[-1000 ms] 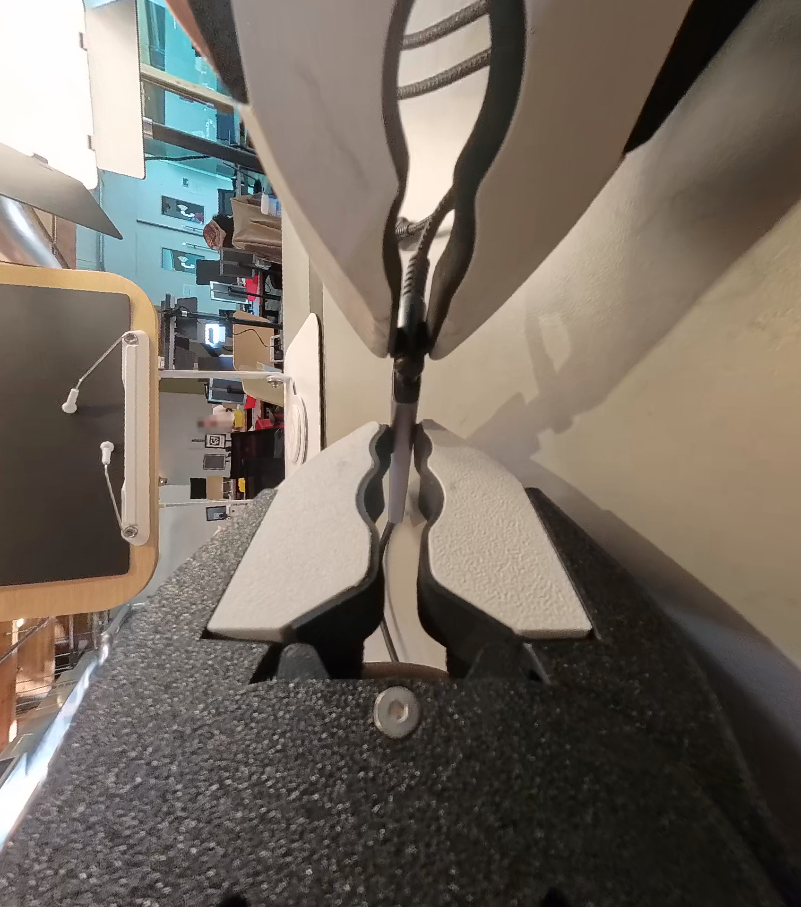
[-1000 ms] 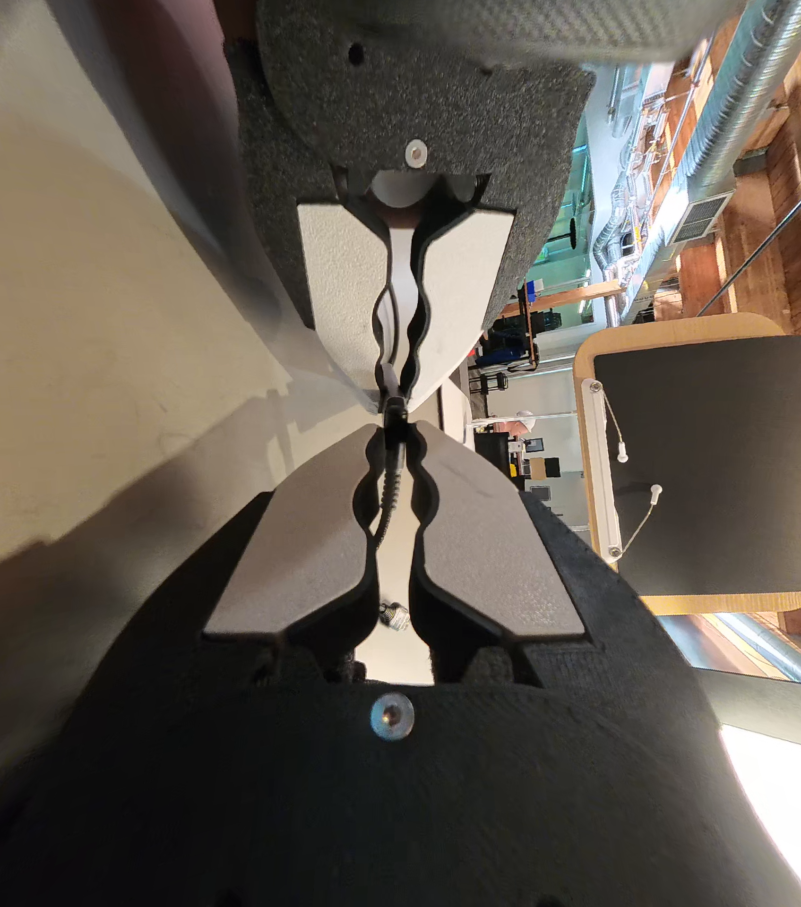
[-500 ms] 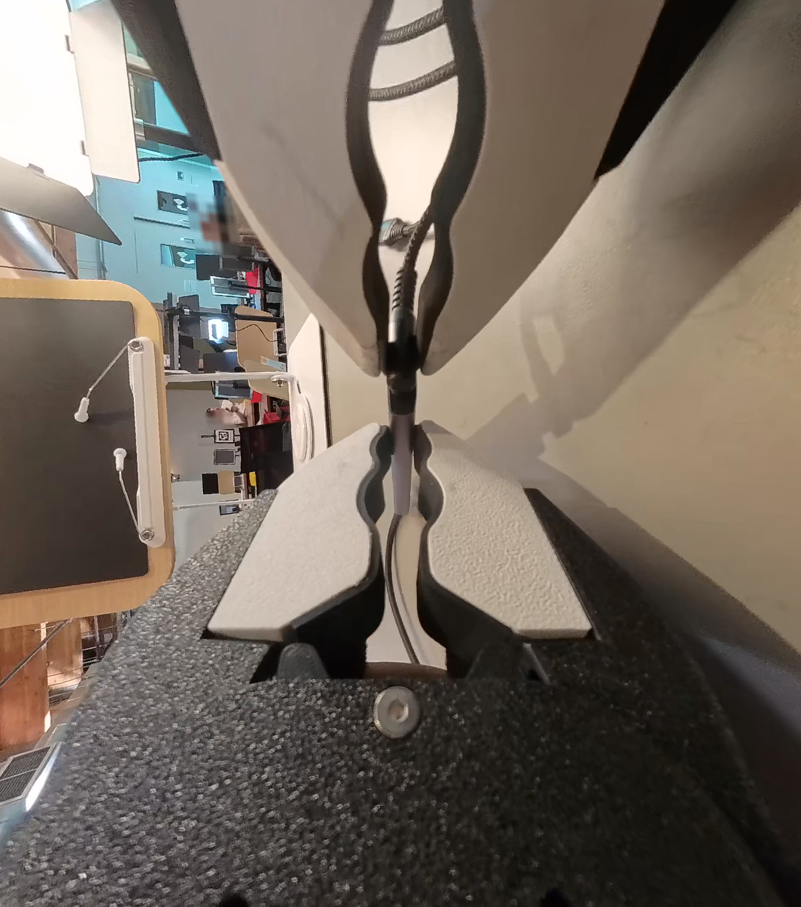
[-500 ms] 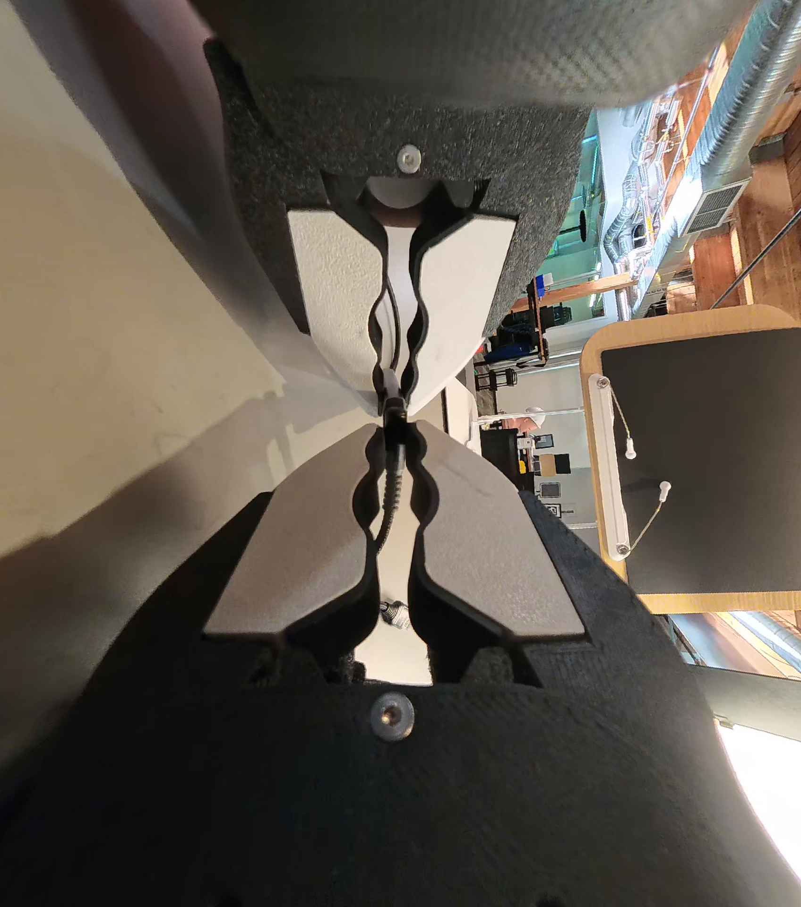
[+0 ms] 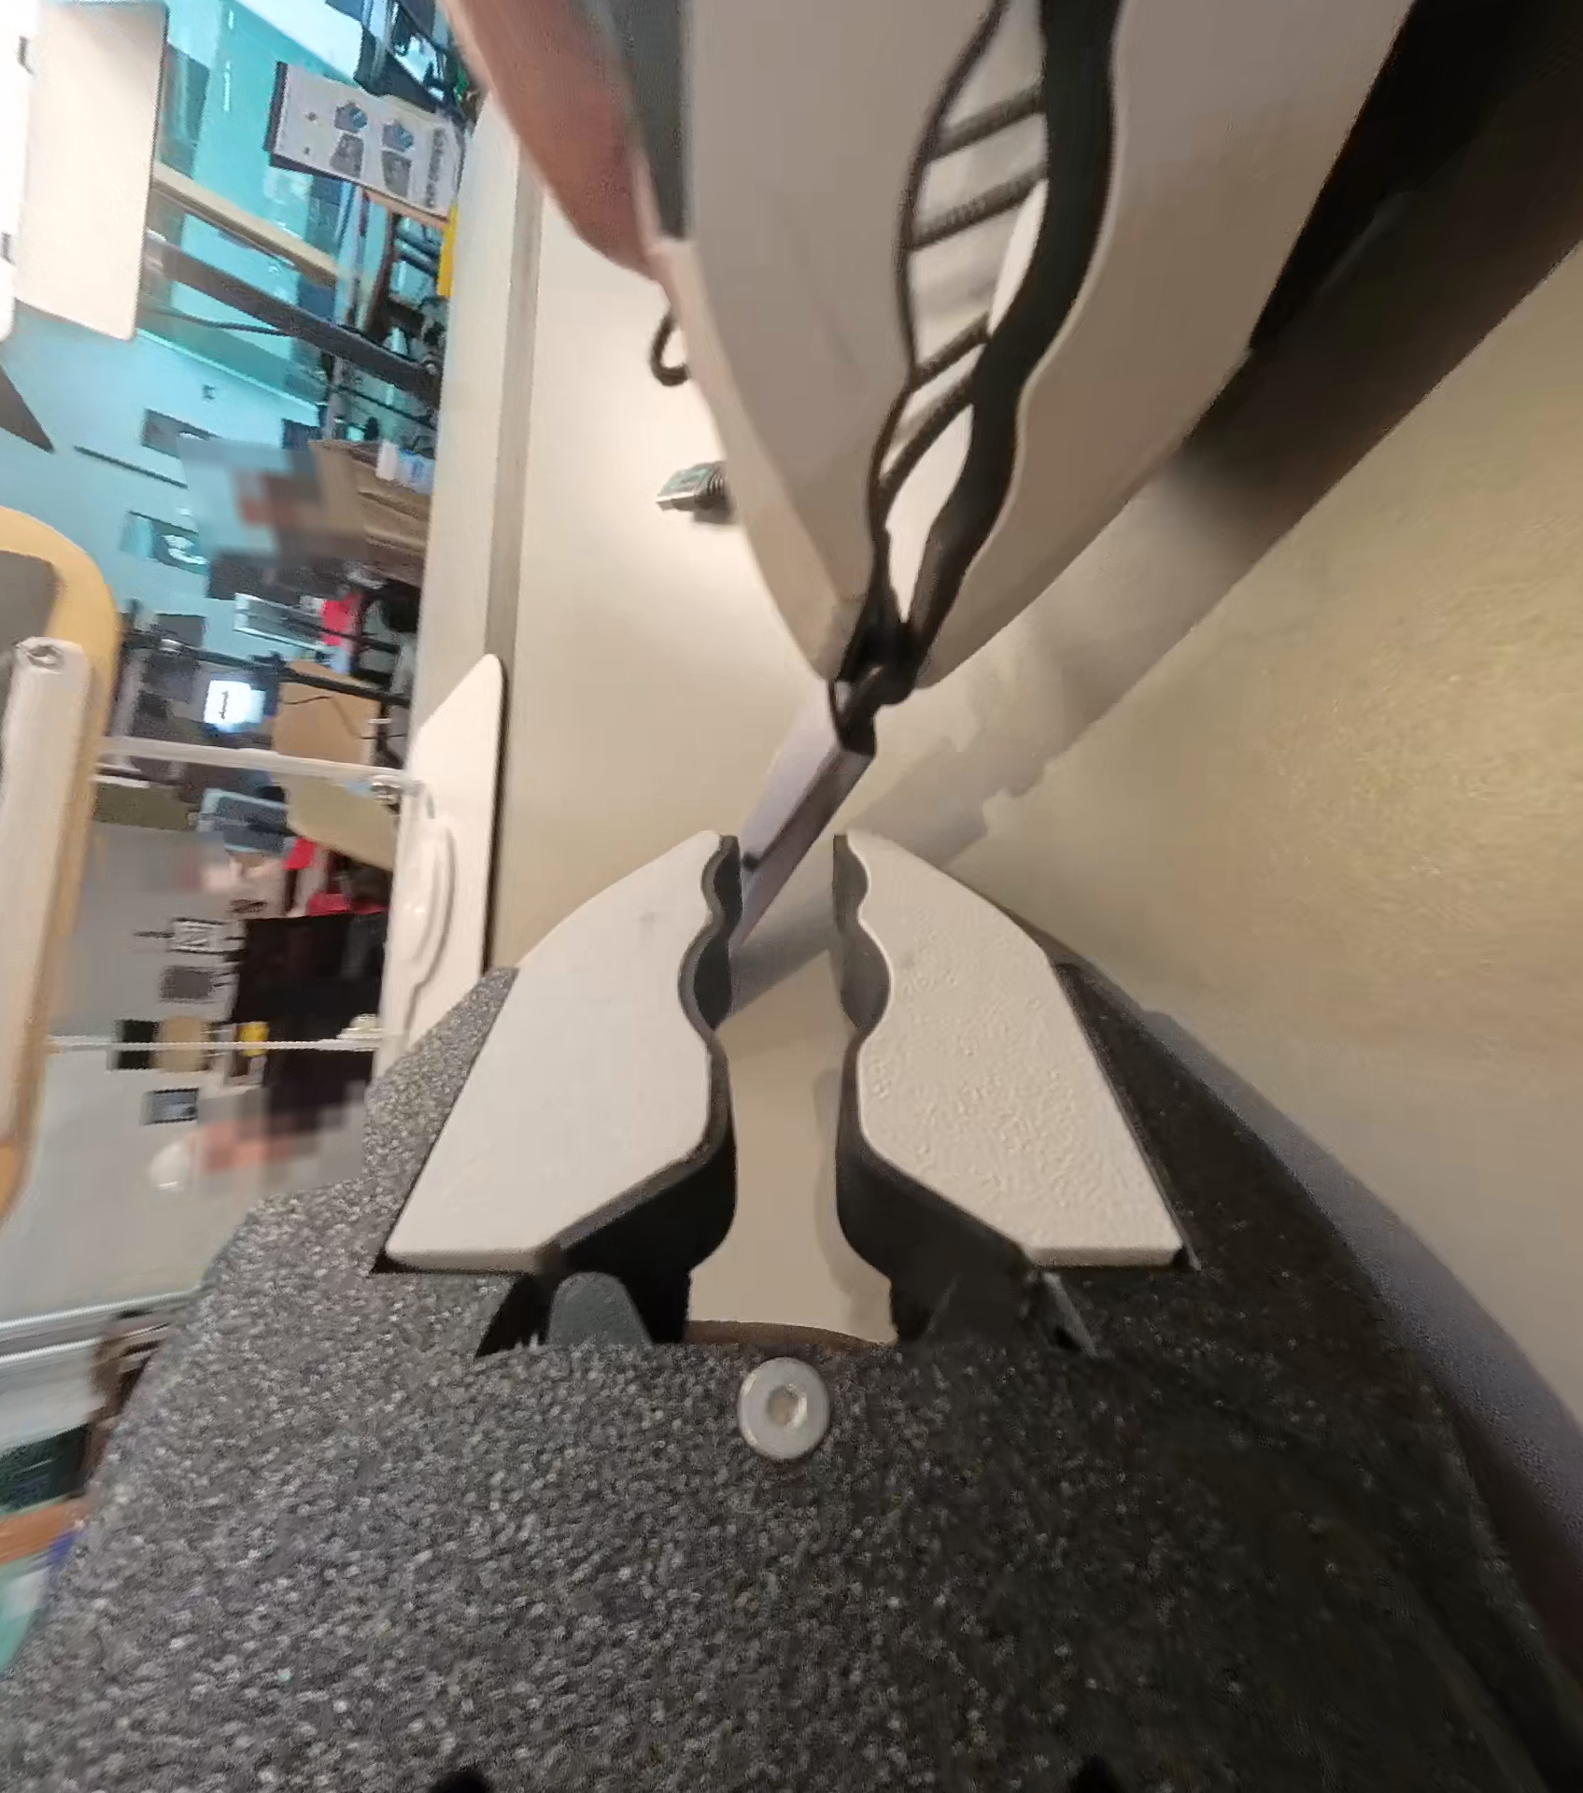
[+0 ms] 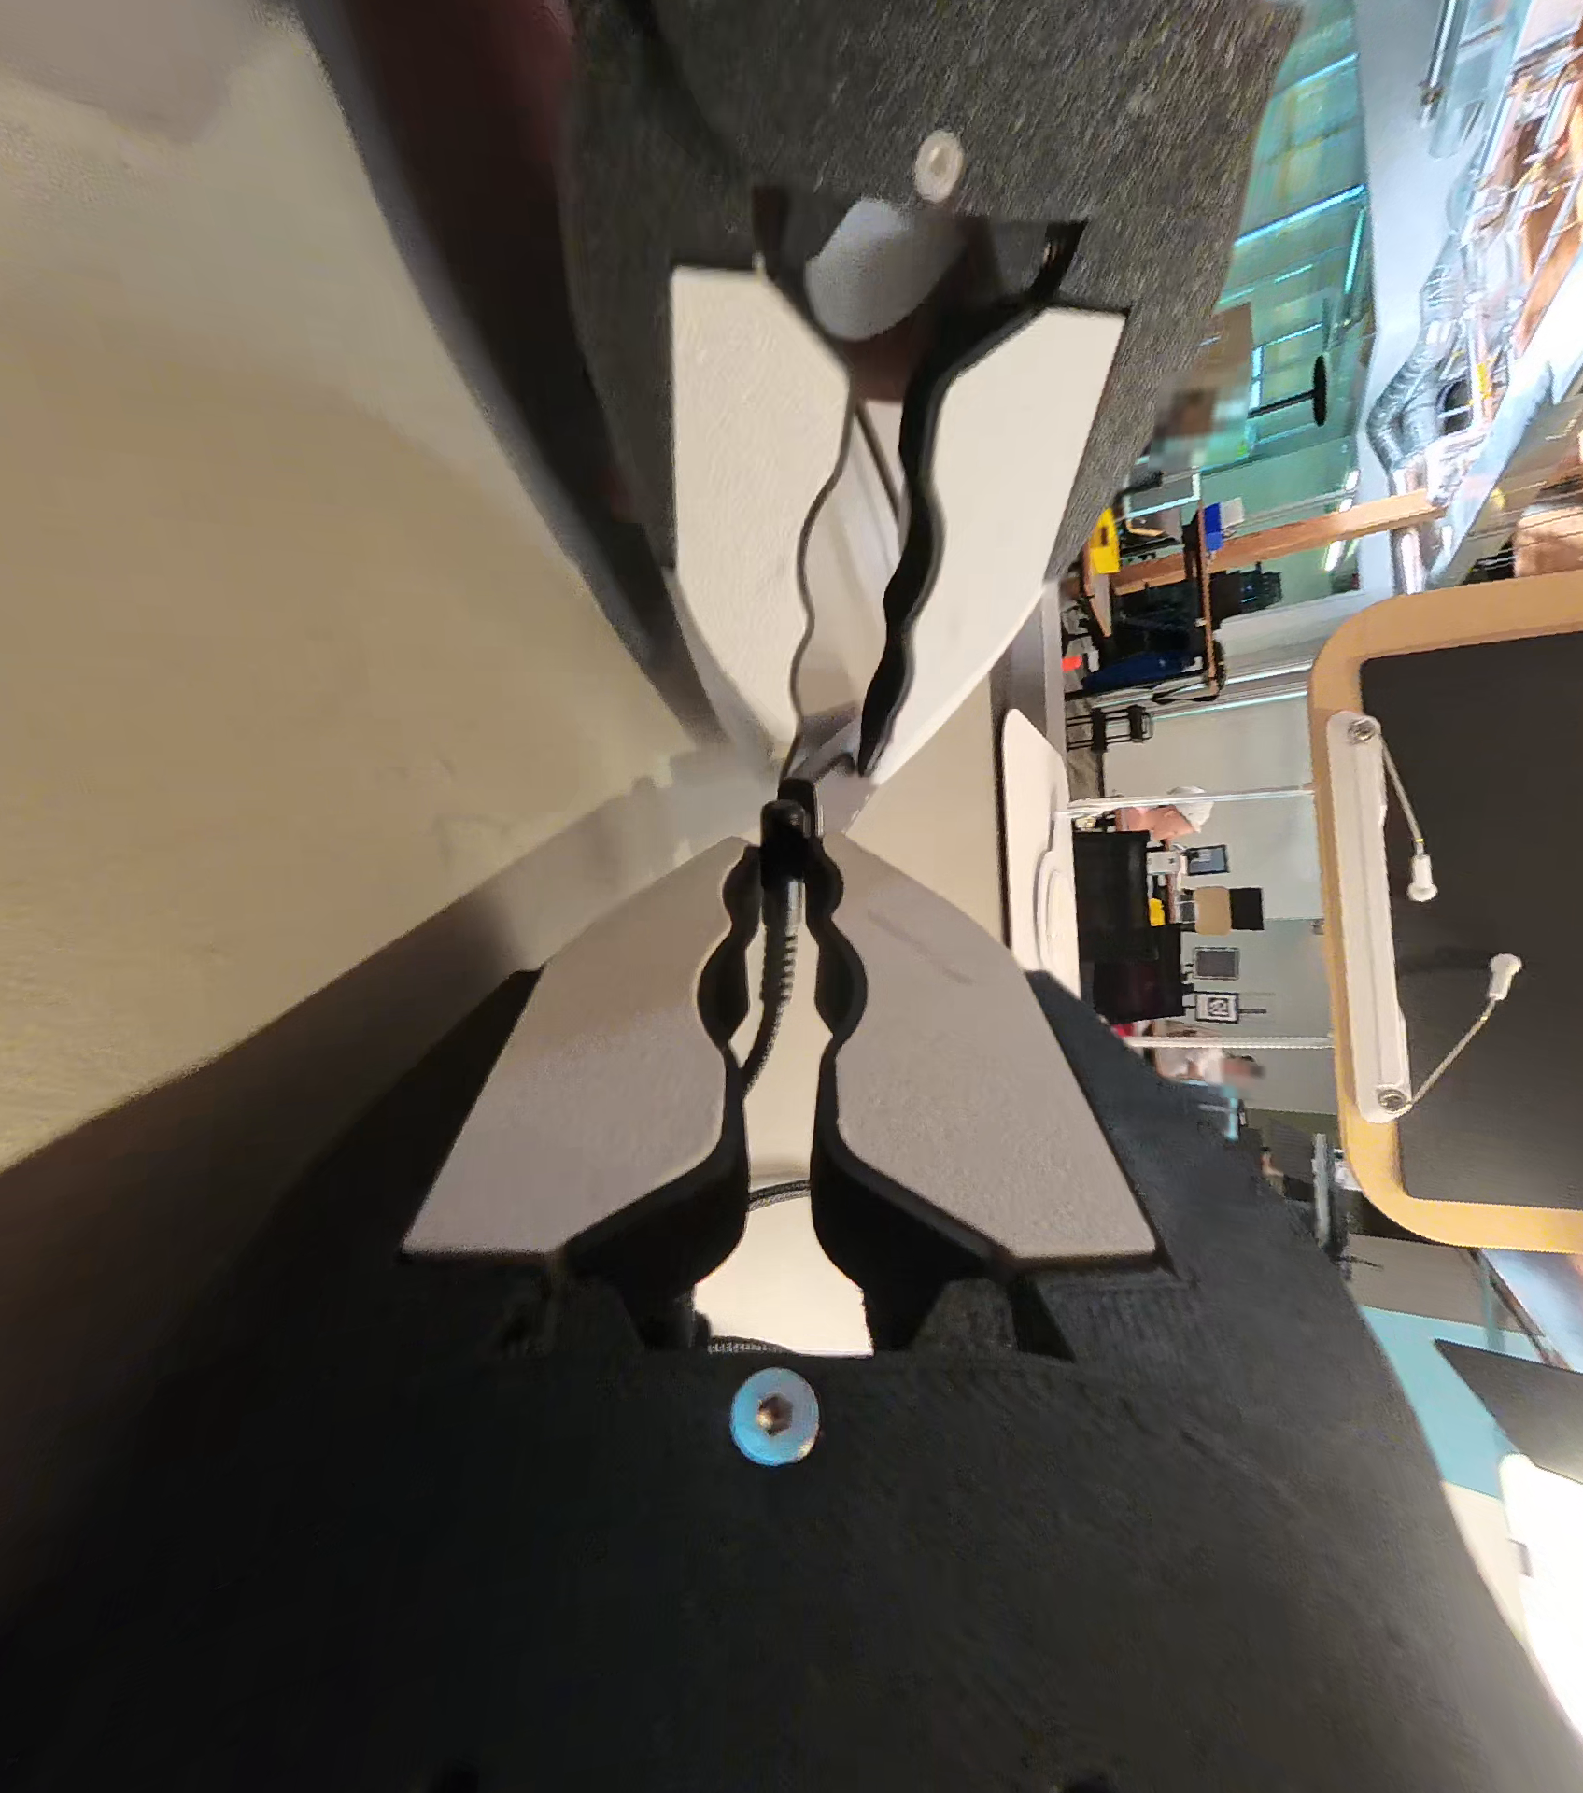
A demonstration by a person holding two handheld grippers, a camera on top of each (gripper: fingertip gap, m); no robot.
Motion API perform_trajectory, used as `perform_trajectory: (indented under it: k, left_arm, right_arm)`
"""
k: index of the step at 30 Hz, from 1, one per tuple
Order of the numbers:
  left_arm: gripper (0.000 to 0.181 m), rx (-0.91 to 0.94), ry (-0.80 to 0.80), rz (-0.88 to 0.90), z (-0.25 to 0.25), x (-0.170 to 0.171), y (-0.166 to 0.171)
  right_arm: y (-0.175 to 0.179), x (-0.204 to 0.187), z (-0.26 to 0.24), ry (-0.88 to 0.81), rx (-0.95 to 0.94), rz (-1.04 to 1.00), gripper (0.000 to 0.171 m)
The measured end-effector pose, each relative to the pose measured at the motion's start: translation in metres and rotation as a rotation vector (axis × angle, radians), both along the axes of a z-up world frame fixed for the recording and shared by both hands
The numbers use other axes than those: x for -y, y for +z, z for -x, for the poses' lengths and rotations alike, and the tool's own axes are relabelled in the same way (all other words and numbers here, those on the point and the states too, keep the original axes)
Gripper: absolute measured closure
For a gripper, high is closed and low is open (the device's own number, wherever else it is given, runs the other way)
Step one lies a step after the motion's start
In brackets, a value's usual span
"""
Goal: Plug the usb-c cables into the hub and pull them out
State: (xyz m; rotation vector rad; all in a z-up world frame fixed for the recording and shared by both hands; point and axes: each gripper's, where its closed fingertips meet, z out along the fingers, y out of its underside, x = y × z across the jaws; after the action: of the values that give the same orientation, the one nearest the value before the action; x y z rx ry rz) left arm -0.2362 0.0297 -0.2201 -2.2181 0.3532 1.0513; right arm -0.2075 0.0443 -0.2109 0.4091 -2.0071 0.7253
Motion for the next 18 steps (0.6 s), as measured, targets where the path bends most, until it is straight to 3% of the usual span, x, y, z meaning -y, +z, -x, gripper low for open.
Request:
perform_trajectory:
  k: [5, 9, 18]
  left_arm:
    - [0.151, 0.243, -0.057, -0.202, -0.013, 0.007, 0.013]
    - [0.143, 0.377, -0.082, -0.471, -0.015, 0.005, 0.049]
    - [0.127, 0.478, 0.008, -0.885, 0.012, 0.027, 0.097]
  right_arm:
    - [-0.002, -0.004, -0.003, 0.005, 0.100, 0.035, 0.161]
    - [0.001, -0.004, -0.013, 0.053, 0.197, 0.081, 0.155]
    - [0.015, 0.011, -0.034, 0.098, 0.287, 0.158, 0.144]
